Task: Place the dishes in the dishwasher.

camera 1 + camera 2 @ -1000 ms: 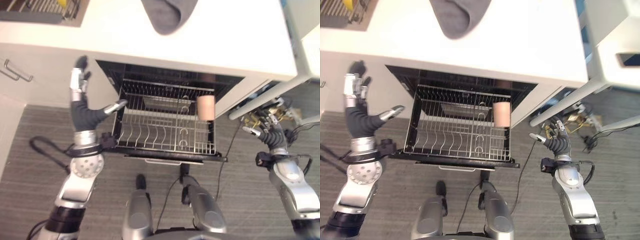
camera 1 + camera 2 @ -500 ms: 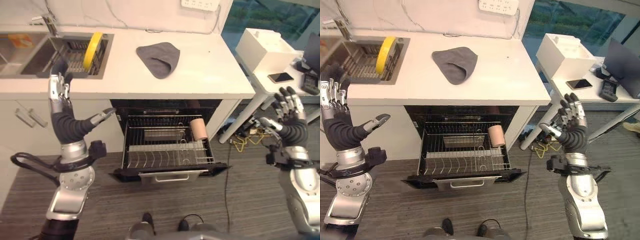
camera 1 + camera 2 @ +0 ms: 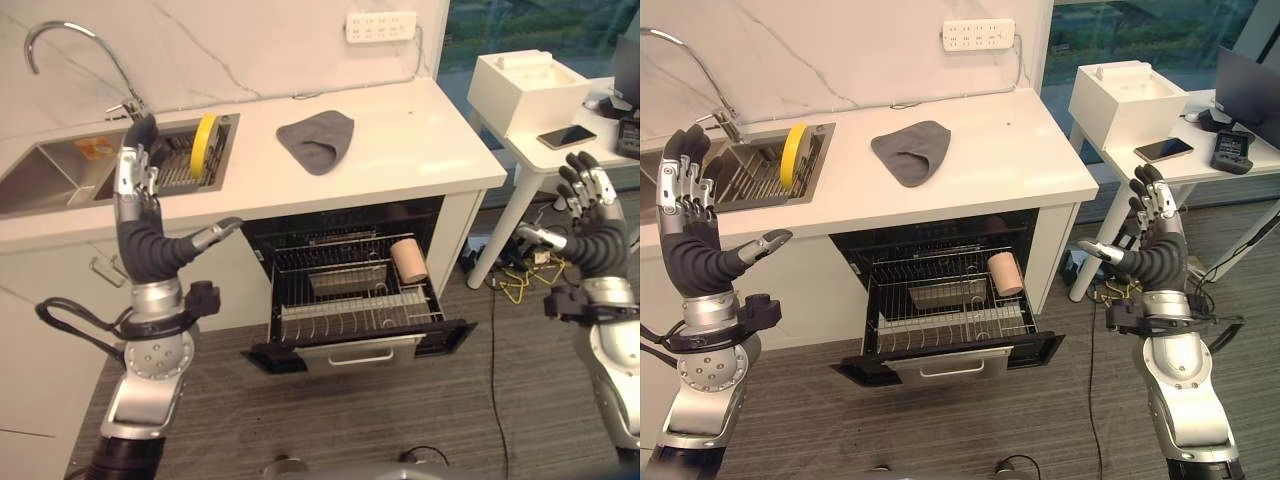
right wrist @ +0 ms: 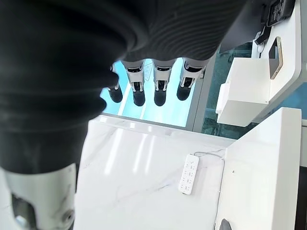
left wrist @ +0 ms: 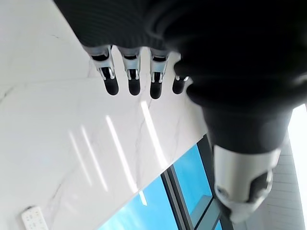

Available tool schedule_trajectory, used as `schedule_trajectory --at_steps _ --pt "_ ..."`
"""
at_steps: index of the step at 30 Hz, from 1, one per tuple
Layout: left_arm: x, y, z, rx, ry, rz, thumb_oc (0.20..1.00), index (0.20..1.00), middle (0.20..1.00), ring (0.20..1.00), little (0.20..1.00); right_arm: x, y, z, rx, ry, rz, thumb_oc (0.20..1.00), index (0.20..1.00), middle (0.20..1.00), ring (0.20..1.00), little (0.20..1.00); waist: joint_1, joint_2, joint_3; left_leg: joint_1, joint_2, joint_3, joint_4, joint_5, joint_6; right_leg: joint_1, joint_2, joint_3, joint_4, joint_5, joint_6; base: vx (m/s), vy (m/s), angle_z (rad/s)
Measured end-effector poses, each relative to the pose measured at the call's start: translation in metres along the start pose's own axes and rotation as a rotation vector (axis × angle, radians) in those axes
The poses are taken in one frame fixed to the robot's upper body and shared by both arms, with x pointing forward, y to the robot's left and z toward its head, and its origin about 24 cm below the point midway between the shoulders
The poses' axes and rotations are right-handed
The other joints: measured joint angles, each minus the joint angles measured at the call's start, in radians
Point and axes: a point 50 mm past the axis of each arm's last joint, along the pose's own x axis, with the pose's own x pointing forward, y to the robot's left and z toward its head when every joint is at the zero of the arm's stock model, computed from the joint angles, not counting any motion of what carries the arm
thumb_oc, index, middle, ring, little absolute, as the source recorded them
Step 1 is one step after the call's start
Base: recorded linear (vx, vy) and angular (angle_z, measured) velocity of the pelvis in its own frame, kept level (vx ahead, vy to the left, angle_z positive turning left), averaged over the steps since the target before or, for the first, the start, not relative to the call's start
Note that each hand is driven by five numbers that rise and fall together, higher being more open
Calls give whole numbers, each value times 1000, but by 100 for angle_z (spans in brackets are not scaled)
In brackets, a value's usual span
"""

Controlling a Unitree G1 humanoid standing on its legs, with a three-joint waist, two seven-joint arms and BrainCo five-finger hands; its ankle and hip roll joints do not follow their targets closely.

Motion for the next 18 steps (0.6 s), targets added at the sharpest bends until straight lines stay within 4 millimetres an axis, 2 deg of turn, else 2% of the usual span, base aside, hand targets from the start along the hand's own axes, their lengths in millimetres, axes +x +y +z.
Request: schedule_trajectory --at_steps 1,3,4,5,6,7,8,9,10,11,12,13,14,15,16,17,18 --pt "-1 1 -2 -8 14 8 1000 1000 1000 1000 1000 1 -5 2 -9 -11 -17 1000 1000 1000 1000 1000 0 3 -1 2 31 24 -40 6 -8 0 -31 -3 -18 21 34 -92 668 9" --pt "-2 0 -5 -27 36 16 1000 1000 1000 1000 1000 4 -5 5 -26 -21 -4 1000 1000 1000 1000 1000 -3 32 -6 9 23 23 -64 22 15 0 -60 0 -27 29 74 -44 677 14" --pt "-5 -3 -11 -36 56 27 1000 1000 1000 1000 1000 4 1 3 -23 -9 26 1000 1000 1000 1000 1000 -3 29 3 13 -67 27 -85 18 -59 -1 -153 5 -21 36 124 -24 738 28" --pt "-6 -2 -16 -20 82 23 1000 1000 1000 1000 1000 2 10 -1 -2 18 62 1000 1000 1000 1000 1000 2 -15 7 -3 -137 38 -81 9 -32 -35 -218 17 6 17 76 -13 842 24" --pt "-2 4 -15 -6 70 35 1000 1000 1000 1000 1000 3 14 -2 73 19 47 1000 1000 1000 1000 1000 27 -79 27 -55 -195 58 23 -21 19 -68 -262 57 28 99 78 -3 876 22" --pt "0 6 -15 -17 77 37 1000 1000 1000 1000 1000 6 14 3 123 -4 34 1000 1000 1000 1000 1000 31 -63 46 -151 -203 58 204 -120 66 -74 -280 86 47 171 71 47 656 22" --pt "3 4 -15 -24 72 23 1000 1000 1000 1000 1000 4 16 8 153 -20 33 1000 1000 1000 1000 1000 30 -56 51 -184 -220 79 284 -178 80 -74 -306 76 55 213 43 54 558 37" --pt "9 1 -15 -26 57 -5 1000 1000 1000 1000 1000 2 20 11 177 -33 35 1000 1000 1000 1000 1000 35 -55 58 -197 -258 85 316 -207 118 -81 -350 64 69 290 30 38 505 42" --pt "12 1 -16 -17 59 -33 1000 1000 1000 1000 1000 -2 21 12 185 -31 36 1000 1000 1000 1000 1000 41 -55 60 -187 -283 101 291 -203 145 -105 -377 33 99 369 11 29 537 31" --pt "13 2 -16 -8 65 -52 1000 1000 1000 1000 1000 -6 20 11 184 -21 32 1000 1000 1000 1000 1000 58 -65 60 -159 -315 110 240 -187 167 -129 -382 1 128 428 19 30 532 -4" --pt "12 8 -13 4 71 -67 1000 1000 1000 1000 1000 -8 22 12 203 -23 29 1000 1000 1000 1000 1000 84 -80 68 -125 -344 133 189 -142 199 -171 -403 -30 155 506 -49 42 533 -40" --pt "9 16 -11 39 77 -75 1000 1000 1000 1000 1000 -10 26 12 236 -22 17 1000 1000 1000 1000 1000 97 -100 75 -84 -357 156 145 -128 211 -189 -425 -59 189 511 -56 23 360 -59" --pt "4 20 -16 47 118 -63 1000 1000 1000 1000 1000 -10 29 8 245 -2 19 1000 1000 1000 1000 1000 104 -87 80 -40 -360 165 92 -126 243 -181 -392 -104 218 477 -31 25 391 -24" --pt "3 19 -18 22 147 -46 1000 1000 1000 1000 1000 -9 32 7 237 2 35 1000 1000 1000 1000 1000 98 -47 84 8 -331 134 4 -87 242 -166 -246 -83 321 182 81 36 309 1" --pt "4 18 -17 13 139 -50 1000 1000 1000 1000 1000 -8 30 10 225 -9 41 1000 1000 1000 1000 1000 90 -48 82 37 -340 133 -49 -61 240 -160 -176 -88 353 111 92 61 348 54" --pt "4 7 -18 -49 140 -30 1000 1000 1000 1000 1000 -4 24 14 175 -27 49 1000 1000 1000 1000 1000 64 -50 78 57 -361 91 -93 -38 241 -159 1 -1 417 -77 74 62 213 72" --pt "3 1 -17 -65 142 -55 1000 1000 1000 1000 1000 -4 23 14 164 -29 58 1000 1000 1000 1000 1000 38 -51 74 63 -375 78 -109 -29 235 -162 76 24 408 -121 36 36 93 66"
